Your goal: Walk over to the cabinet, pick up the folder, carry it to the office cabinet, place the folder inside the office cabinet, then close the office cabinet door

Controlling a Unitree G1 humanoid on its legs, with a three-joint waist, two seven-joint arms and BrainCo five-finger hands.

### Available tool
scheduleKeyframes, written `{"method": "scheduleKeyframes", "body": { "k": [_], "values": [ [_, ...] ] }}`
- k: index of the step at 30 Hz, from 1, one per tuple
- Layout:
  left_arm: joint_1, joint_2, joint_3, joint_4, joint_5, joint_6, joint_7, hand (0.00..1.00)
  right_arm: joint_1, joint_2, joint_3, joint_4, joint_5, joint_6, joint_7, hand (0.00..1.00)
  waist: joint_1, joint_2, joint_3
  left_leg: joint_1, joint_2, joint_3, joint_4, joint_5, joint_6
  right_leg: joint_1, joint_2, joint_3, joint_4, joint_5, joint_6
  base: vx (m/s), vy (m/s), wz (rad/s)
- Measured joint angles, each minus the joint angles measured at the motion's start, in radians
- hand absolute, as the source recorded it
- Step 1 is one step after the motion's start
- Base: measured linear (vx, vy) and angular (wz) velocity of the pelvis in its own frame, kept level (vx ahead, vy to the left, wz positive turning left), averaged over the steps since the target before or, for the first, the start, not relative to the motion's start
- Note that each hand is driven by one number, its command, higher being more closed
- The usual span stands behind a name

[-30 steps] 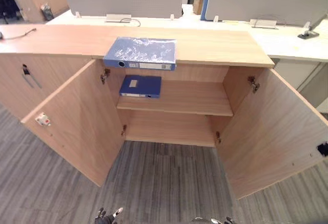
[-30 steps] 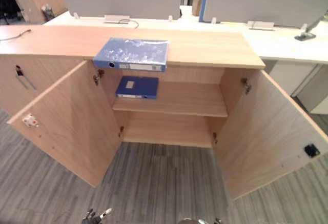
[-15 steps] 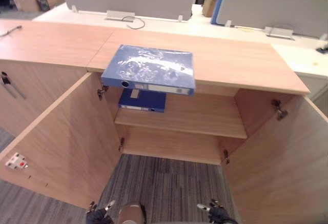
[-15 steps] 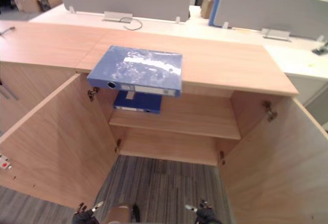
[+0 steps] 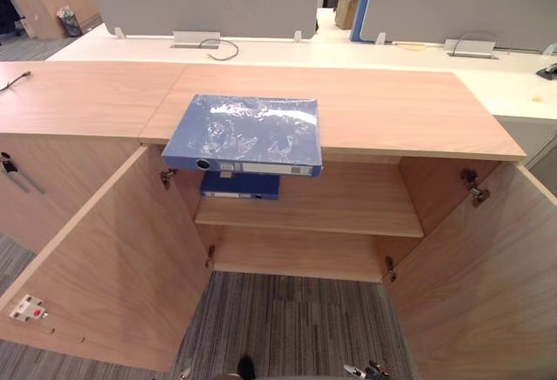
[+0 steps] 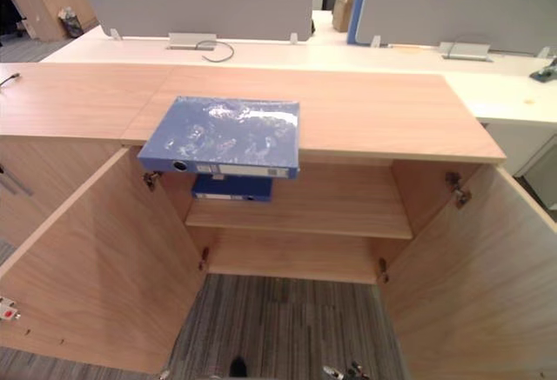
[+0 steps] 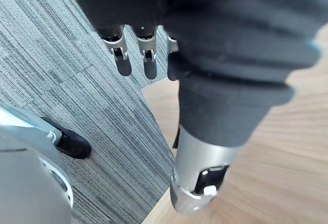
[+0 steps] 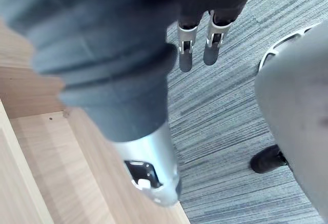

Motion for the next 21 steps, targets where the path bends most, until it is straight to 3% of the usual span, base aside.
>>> {"method": "scheduleKeyframes", "body": {
  "k": [3,4,6,7,10,11,12,13,18,21],
  "values": [
    [0.003,-0.018,-0.024,-0.009,-0.004,-0.002,-0.005,0.00,0.001,-0.026,0.000,-0.029,-0.008,0.001,0.001,0.00,-0.001,0.037,0.006,0.002,0.001,-0.013,0.001,-0.018,0.020,-0.097,-0.033,0.007,0.225,-0.001,-0.001,-0.05,0.144,0.00],
    [0.003,-0.026,-0.051,-0.030,-0.038,-0.003,-0.028,0.00,0.001,-0.036,0.002,-0.064,-0.036,0.000,0.002,0.00,-0.002,0.052,0.014,0.020,-0.003,-0.013,0.002,-0.024,0.017,-0.247,-0.092,0.012,0.531,0.031,-0.058,-0.04,0.156,0.09],
    [0.005,-0.020,-0.089,-0.062,-0.086,-0.003,-0.050,0.00,0.002,-0.029,0.027,-0.094,-0.036,-0.002,0.002,0.00,-0.012,0.046,0.034,0.043,-0.004,-0.011,0.006,-0.029,0.024,-0.310,-0.128,0.037,0.688,0.039,-0.079,-0.05,0.093,0.21],
    [0.011,-0.016,-0.105,-0.079,-0.115,-0.002,-0.060,0.00,0.002,-0.027,0.040,-0.098,-0.036,-0.004,0.002,0.00,-0.013,0.039,0.036,0.050,-0.003,-0.010,0.008,-0.030,0.026,-0.319,-0.132,0.036,0.699,0.028,-0.065,-0.06,0.022,0.29],
    [0.027,-0.014,-0.199,-0.206,-0.234,0.004,-0.095,0.00,0.002,-0.021,0.078,-0.107,-0.036,-0.011,0.001,0.00,-0.017,0.029,0.041,0.040,0.004,-0.050,0.038,-0.035,0.027,-0.299,-0.083,0.038,0.523,-0.010,-0.026,-0.05,-0.057,0.42],
    [0.041,-0.012,-0.225,-0.305,-0.290,0.002,-0.112,0.00,0.008,-0.014,0.091,-0.110,-0.037,-0.010,0.002,0.00,-0.019,0.011,0.034,0.015,-0.005,-0.073,0.059,-0.039,0.021,-0.276,-0.051,0.054,0.369,0.010,-0.042,-0.05,-0.163,0.70],
    [0.045,-0.015,-0.240,-0.395,-0.337,0.000,-0.132,0.00,0.013,-0.002,0.099,-0.109,-0.040,-0.008,0.003,0.00,-0.011,-0.015,0.036,0.002,-0.026,-0.088,0.072,-0.039,0.021,-0.249,-0.056,0.031,0.267,0.000,-0.044,-0.04,-0.174,0.52],
    [0.046,-0.021,-0.243,-0.430,-0.366,-0.002,-0.136,0.00,0.014,-0.001,0.104,-0.109,-0.046,-0.005,0.003,0.00,-0.006,-0.018,0.032,-0.002,-0.027,-0.091,0.078,-0.039,0.020,-0.237,-0.057,0.024,0.226,-0.016,-0.027,0.00,-0.165,0.28],
    [0.076,-0.051,-0.294,-0.753,-0.578,-0.032,-0.131,0.00,0.020,-0.014,0.174,-0.123,-0.095,0.005,-0.002,0.00,-0.003,-0.008,0.009,-0.005,0.027,-0.118,0.062,-0.027,-0.006,-0.177,0.013,-0.042,0.104,0.000,-0.037,0.05,-0.143,0.17],
    [0.079,-0.052,-0.333,-0.856,-0.627,-0.045,-0.130,0.00,0.022,-0.013,0.197,-0.130,-0.117,0.009,-0.006,0.00,0.001,-0.014,-0.006,-0.010,0.034,-0.125,0.059,-0.028,-0.015,-0.156,0.030,-0.057,0.058,0.018,-0.034,0.10,-0.073,0.13]
  ]
}}
